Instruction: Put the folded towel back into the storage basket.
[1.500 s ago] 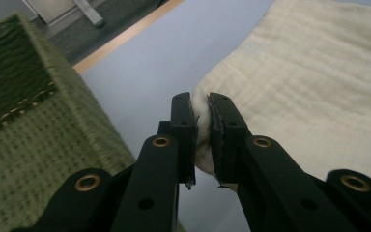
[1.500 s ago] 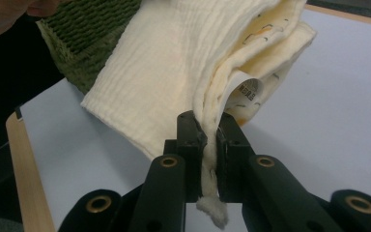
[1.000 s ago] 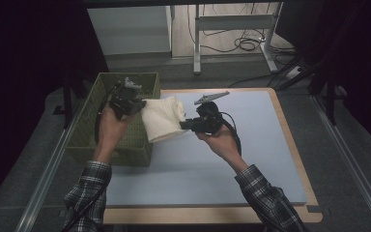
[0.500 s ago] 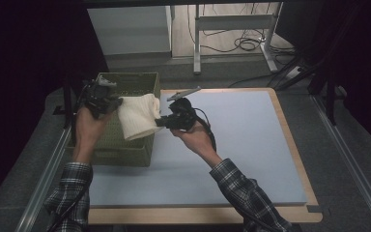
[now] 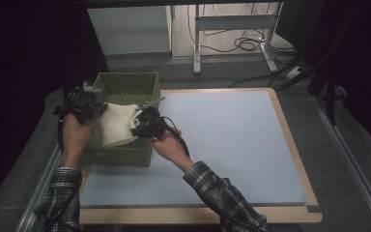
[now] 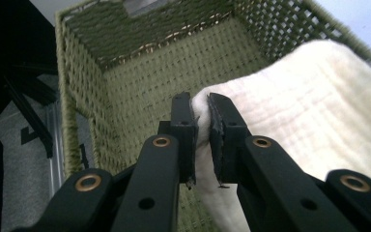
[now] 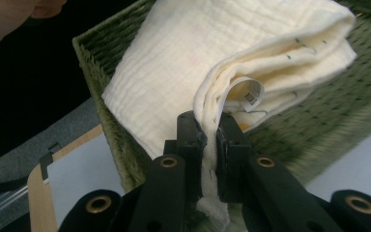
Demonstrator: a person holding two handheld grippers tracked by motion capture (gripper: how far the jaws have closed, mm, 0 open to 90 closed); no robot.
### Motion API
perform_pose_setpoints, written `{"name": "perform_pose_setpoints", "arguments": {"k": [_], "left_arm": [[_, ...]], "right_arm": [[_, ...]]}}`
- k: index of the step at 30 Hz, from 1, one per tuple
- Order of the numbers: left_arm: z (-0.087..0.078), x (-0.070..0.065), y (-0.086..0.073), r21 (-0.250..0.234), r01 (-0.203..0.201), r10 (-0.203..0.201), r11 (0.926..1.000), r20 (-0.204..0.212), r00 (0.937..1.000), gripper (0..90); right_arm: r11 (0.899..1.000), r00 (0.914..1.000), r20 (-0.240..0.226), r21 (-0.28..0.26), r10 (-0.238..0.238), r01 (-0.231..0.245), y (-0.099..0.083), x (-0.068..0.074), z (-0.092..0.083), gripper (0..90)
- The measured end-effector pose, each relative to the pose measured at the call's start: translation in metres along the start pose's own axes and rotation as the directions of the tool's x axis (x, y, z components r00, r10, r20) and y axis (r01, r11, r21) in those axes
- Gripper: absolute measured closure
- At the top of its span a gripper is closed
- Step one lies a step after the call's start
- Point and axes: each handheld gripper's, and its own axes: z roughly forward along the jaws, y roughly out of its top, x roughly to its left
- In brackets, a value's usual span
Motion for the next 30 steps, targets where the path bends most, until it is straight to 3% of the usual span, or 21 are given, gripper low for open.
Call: {"name": "perform_pose_setpoints", "arguments": {"k": [5, 13, 18, 22, 30], "left_arm": [[0.009, 0.003, -0.007, -0.001, 0.011, -0.011, 0.9999, 0.007, 0.9999, 81.2], [0.032, -0.009, -0.01, 0.004, -0.001, 0.0, 1.0, 0.039, 0.9992, 80.1], [0.045, -0.017, -0.013, 0.022, -0.011, 0.01, 0.9997, 0.054, 0.9985, 78.3], [0.047, -0.019, -0.014, 0.015, -0.002, 0.001, 0.9999, 0.056, 0.9984, 58.4], [0.04, -0.015, -0.014, -0.004, 0.042, -0.042, 0.9991, 0.08, 0.9959, 48.0]], "right_arm": [[0.999, 0.9989, 0.022, 0.033, 0.042, -0.043, -0.004, 0.005, 0.021, 81.7], [0.994, 0.9957, 0.051, 0.069, 0.077, -0.081, -0.011, 0.002, 0.029, 81.1], [0.994, 0.9958, 0.052, 0.076, 0.076, -0.08, -0.013, 0.003, 0.032, 79.4], [0.996, 0.9965, 0.041, 0.052, 0.073, -0.075, -0.008, 0.004, 0.025, 64.6], [0.998, 0.9969, 0.057, 0.017, 0.055, -0.056, 0.0, -0.006, 0.006, 57.3]]}}
